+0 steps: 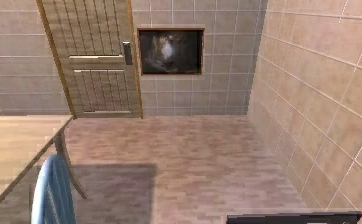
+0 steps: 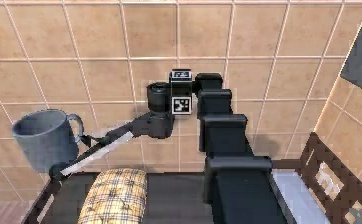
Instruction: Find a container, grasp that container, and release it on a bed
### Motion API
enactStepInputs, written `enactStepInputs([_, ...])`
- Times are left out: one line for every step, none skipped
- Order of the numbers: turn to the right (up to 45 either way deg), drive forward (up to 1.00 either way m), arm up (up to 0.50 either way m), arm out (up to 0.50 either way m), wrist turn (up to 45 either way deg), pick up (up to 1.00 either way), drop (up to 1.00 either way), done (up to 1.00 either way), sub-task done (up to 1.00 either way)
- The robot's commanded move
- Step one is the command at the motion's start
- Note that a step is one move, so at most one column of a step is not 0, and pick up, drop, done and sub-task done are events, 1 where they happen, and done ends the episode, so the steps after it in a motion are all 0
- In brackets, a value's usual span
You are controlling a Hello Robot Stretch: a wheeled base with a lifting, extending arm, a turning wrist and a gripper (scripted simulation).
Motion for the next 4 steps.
enactStepInputs([0.0, 0.0, 0.0, 0.0, 45.0, 0.0, 0.0, 0.0, 0.0])
enactStepInputs([0.0, 0.0, 0.0, 0.0, 36.0, 0.0, 0.0, 0.0, 0.0])
enactStepInputs([0.0, 0.0, -0.4, 0.0, 0.0, 0.0, 0.0, 0.0, 0.0])
enactStepInputs([0.0, 0.0, -0.32, 0.0, 0.0, 0.0, 0.0, 0.0, 0.0])
